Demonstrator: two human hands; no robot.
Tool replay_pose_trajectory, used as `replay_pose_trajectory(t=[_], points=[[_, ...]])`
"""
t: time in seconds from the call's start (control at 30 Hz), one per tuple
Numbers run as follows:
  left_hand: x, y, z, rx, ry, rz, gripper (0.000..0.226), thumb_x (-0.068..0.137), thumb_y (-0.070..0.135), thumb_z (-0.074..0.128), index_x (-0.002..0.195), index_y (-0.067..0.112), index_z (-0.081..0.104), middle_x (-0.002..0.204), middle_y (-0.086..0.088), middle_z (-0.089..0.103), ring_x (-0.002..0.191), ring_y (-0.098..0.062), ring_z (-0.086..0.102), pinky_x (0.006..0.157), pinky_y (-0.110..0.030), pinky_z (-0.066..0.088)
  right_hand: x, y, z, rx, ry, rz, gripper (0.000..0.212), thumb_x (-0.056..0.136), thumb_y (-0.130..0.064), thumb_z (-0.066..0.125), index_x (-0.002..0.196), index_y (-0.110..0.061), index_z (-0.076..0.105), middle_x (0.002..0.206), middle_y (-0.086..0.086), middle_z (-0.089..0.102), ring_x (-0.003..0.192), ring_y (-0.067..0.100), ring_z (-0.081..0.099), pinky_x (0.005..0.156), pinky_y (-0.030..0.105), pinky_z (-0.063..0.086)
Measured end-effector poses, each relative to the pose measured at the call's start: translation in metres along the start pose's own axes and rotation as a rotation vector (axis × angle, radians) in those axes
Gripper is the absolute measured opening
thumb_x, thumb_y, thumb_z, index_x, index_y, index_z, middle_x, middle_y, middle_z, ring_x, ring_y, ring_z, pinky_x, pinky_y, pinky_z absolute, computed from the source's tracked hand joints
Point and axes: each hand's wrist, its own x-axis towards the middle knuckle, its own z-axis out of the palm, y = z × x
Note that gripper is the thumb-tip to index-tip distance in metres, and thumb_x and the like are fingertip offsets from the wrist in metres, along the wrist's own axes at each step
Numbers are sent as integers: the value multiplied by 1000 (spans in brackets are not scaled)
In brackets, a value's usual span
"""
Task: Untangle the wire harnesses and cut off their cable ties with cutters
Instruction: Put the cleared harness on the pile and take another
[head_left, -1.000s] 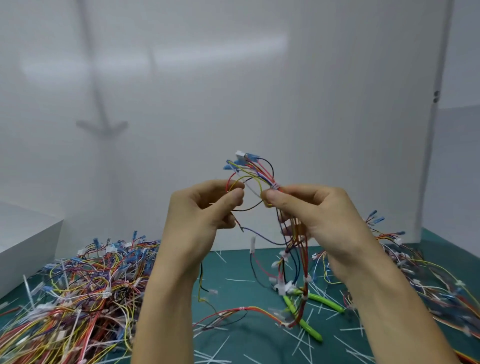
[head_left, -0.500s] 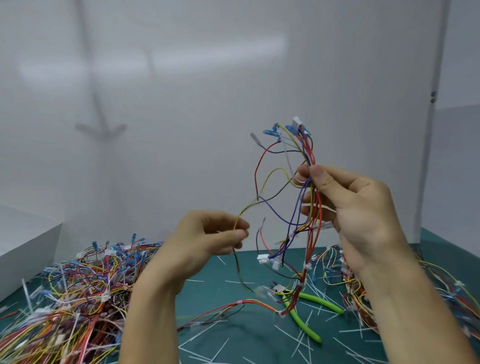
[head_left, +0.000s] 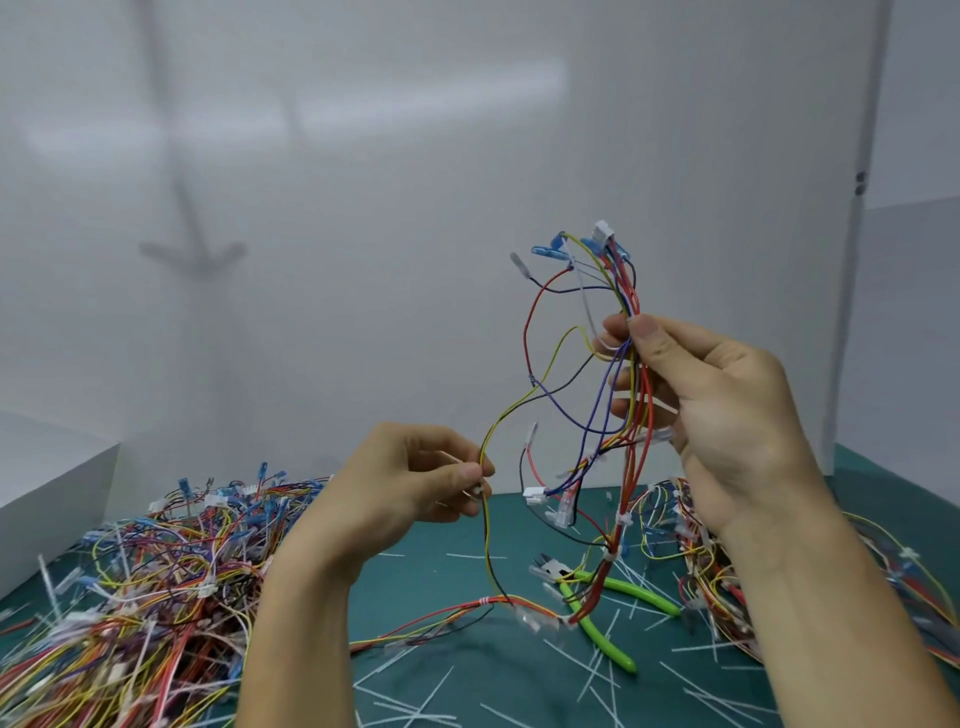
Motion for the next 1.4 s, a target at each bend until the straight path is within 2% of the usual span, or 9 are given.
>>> replay_pose_trajectory(t=[0.23, 0.33, 0.43, 0.67, 0.83, 1.0, 1.13, 1.27, 1.4], points=[[1, 13, 4, 113, 134, 158, 21, 82, 2, 74, 94, 19, 73, 93, 1, 76, 95, -14, 72, 88, -28, 57, 0, 5, 2, -93, -66, 6, 17, 94, -23, 62, 87, -19, 77, 88, -4, 78, 80, 4, 71, 55, 18, 53], [-4, 24, 10, -38, 54, 261, 9, 86, 27, 74, 95, 23, 75, 92, 4, 77, 92, -12, 73, 79, -24, 59, -1, 8, 7, -141, -74, -24, 13, 89, -27, 66, 84, -24, 78, 88, -9, 78, 81, 0, 69, 61, 21, 53], [-4, 29, 20, -63, -50, 219, 46, 67, 40, 84, 108, 22, 71, 94, 4, 78, 89, -10, 74, 79, -21, 58, -4, 9, 12, -155, -70, -72, 11, 87, -27, 67, 84, -27, 78, 76, -19, 74, 59, -9, 58, 52, 8, 43], [3, 31, 46, 13, -81, 225, 86, 70, 10, 87, 139, 33, 42, 88, -4, 78, 81, -22, 76, 86, -45, 59, -6, 12, 17, -103, -93, -40, 19, 83, -39, 66, 88, -30, 81, 50, -10, 40, 54, 11, 37, 61, 31, 45], [3, 31, 44, 25, -72, 320, 76, 77, 2, 79, 125, 51, 46, 84, -2, 78, 70, -21, 75, 68, -35, 61, -4, 14, 15, -28, -158, 6, 17, 94, -20, 63, 98, -19, 79, 65, -3, 60, 60, 14, 48, 65, 27, 54], [0, 33, 36, -176, 77, 325, 68, 80, -5, 74, 127, 41, 56, 82, -8, 77, 66, -26, 75, 65, -44, 61, -4, 11, 9, -112, -233, 15, 18, 92, -13, 66, 106, -19, 76, 96, 9, 74, 82, 14, 68, 76, 28, 59], [-1, 33, 28, -372, 194, 319, 70, 79, -5, 73, 134, 33, 52, 83, -6, 78, 64, -25, 74, 56, -32, 59, -4, 7, 3, -311, -313, 27, 9, 88, -14, 71, 97, -17, 73, 84, 1, 75, 76, 11, 71, 69, 21, 59], [-3, 34, 19, -521, 274, 309, 73, 72, 5, 76, 136, 27, 51, 86, -7, 78, 61, -20, 72, 53, -26, 55, -5, 8, -1, -662, -692, 148, 12, 87, -18, 74, 98, -17, 77, 87, -1, 77, 82, 12, 73, 77, 25, 60], [-2, 33, 18, -622, 345, 273, 78, 71, 10, 78, 142, 14, 47, 86, -10, 78, 65, -22, 72, 54, -24, 55, -5, 16, 6, -643, -691, 142, 8, 88, -17, 73, 94, -15, 78, 83, -1, 78, 79, 12, 75, 75, 25, 60]])
